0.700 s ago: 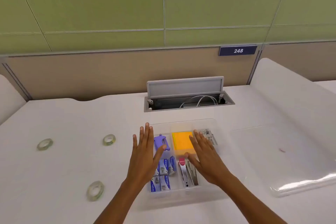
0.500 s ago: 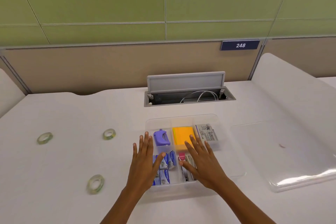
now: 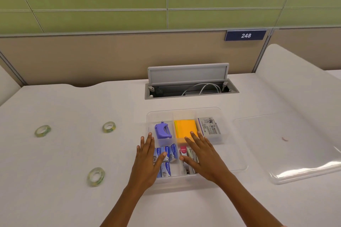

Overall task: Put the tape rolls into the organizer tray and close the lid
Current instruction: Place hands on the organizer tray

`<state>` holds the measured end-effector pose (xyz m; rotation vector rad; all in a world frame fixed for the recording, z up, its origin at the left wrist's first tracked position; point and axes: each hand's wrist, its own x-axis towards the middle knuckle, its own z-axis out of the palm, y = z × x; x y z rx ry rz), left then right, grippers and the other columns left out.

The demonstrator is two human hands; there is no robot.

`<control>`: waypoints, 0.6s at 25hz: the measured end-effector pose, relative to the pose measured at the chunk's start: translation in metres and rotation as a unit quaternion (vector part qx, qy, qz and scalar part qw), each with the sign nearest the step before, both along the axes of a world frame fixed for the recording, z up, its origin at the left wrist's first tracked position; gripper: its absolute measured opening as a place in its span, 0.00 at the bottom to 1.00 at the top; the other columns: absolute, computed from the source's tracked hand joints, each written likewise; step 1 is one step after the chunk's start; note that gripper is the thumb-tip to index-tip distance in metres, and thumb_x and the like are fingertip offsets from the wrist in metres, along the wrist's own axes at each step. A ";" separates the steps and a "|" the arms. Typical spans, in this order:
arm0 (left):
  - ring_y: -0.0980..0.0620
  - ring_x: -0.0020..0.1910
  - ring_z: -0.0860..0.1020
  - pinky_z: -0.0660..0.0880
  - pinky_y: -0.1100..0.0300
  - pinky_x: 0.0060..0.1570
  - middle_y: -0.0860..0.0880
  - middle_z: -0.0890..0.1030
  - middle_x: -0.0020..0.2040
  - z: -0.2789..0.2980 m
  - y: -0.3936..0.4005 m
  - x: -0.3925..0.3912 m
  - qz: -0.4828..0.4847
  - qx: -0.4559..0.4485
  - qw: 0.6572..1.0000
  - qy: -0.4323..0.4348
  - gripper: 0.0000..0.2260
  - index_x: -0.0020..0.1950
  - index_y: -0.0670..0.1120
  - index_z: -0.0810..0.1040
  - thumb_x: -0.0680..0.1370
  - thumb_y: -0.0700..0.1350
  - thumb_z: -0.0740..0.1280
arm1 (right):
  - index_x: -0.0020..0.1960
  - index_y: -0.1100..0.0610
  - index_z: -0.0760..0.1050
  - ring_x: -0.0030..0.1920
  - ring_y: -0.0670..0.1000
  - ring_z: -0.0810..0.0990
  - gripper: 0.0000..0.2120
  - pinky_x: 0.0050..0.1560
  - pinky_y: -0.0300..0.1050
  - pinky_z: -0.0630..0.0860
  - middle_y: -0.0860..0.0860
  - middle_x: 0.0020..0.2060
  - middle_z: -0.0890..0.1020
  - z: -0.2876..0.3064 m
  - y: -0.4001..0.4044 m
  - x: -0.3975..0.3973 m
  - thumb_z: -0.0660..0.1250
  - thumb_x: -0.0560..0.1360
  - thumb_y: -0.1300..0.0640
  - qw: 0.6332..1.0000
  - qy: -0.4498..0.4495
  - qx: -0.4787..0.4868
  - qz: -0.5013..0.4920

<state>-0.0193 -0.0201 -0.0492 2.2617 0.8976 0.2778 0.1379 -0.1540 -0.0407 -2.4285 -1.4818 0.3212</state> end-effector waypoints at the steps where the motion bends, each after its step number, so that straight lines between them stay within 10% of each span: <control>1: 0.53 0.74 0.37 0.38 0.59 0.70 0.50 0.40 0.76 -0.001 -0.001 0.000 -0.001 0.001 1.000 0.001 0.47 0.73 0.49 0.38 0.63 0.76 0.39 | 0.75 0.46 0.46 0.76 0.49 0.38 0.44 0.73 0.45 0.37 0.48 0.77 0.45 0.000 0.000 0.000 0.37 0.64 0.26 1.000 0.001 0.002 0.001; 4: 0.52 0.75 0.38 0.39 0.56 0.72 0.50 0.41 0.77 -0.003 -0.002 0.001 0.001 -0.005 1.000 0.002 0.36 0.73 0.49 0.38 0.72 0.62 0.50 | 0.75 0.46 0.47 0.76 0.49 0.40 0.47 0.72 0.44 0.37 0.48 0.77 0.46 0.001 -0.001 0.000 0.35 0.62 0.24 1.000 0.005 0.003 0.004; 15: 0.50 0.75 0.38 0.38 0.52 0.72 0.48 0.40 0.76 -0.003 0.000 0.002 0.002 0.041 0.999 0.025 0.34 0.73 0.47 0.39 0.75 0.63 0.48 | 0.75 0.47 0.48 0.77 0.51 0.41 0.55 0.75 0.51 0.39 0.50 0.77 0.46 0.002 -0.001 -0.001 0.27 0.55 0.21 1.000 -0.015 -0.007 0.006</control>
